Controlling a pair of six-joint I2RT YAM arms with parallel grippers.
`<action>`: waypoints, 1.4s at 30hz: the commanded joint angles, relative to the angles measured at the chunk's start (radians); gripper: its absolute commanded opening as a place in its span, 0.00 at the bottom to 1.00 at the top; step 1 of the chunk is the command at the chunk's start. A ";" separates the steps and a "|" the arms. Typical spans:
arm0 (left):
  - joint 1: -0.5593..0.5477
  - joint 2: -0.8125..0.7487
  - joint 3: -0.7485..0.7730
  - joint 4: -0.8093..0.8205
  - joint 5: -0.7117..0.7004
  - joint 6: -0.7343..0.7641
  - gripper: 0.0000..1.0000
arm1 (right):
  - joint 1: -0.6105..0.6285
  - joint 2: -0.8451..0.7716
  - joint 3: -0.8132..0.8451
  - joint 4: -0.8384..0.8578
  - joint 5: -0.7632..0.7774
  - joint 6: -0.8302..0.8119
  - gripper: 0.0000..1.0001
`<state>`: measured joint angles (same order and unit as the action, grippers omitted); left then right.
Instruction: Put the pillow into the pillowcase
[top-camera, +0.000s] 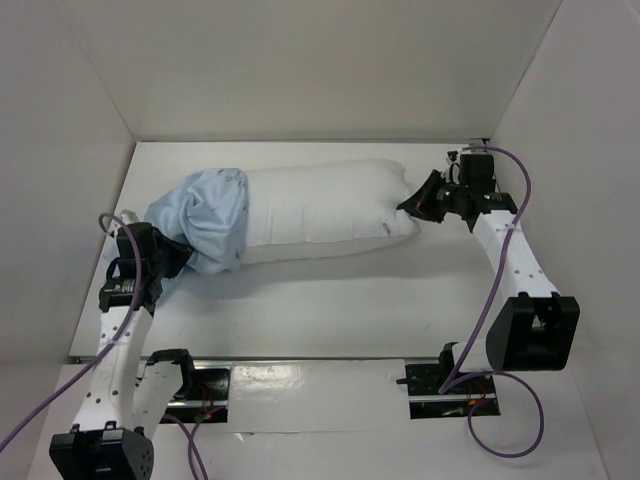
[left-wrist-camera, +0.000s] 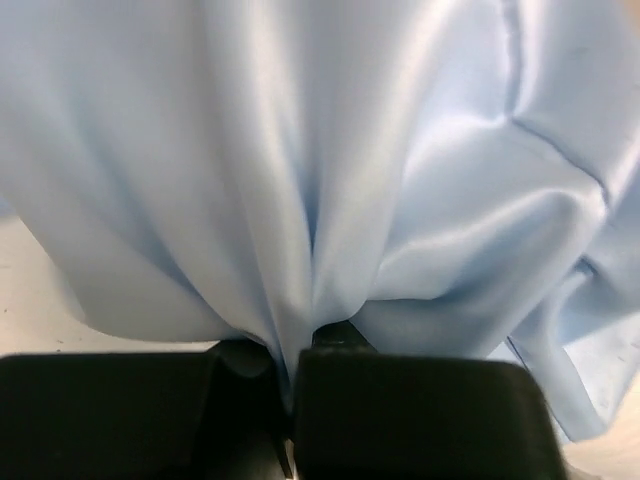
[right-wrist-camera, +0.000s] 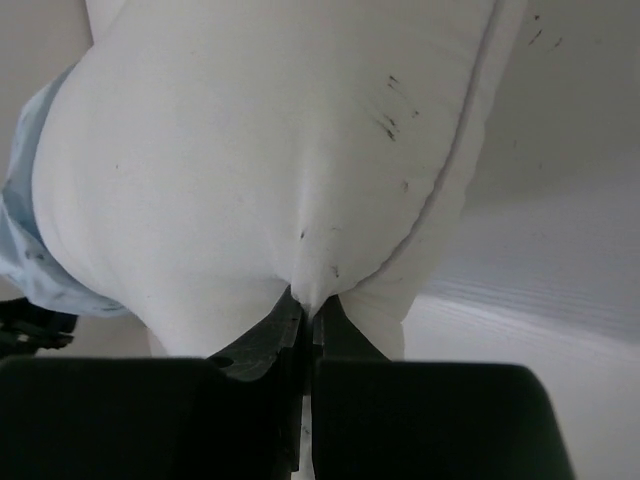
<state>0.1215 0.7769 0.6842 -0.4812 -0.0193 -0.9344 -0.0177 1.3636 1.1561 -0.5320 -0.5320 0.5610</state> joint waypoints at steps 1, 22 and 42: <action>-0.011 -0.062 0.154 -0.075 -0.080 0.083 0.00 | -0.001 -0.084 0.011 -0.064 0.001 -0.090 0.00; -0.089 0.633 0.776 -0.092 0.149 0.253 0.47 | 0.021 -0.063 0.105 -0.165 0.179 0.011 0.59; -0.098 0.621 0.956 -0.177 -0.130 0.489 0.02 | 0.011 0.084 0.346 -0.016 0.517 -0.154 0.97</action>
<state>0.0273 1.3724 1.6817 -0.6281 -0.1387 -0.4953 -0.0242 1.4731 1.4841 -0.6312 -0.0212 0.4717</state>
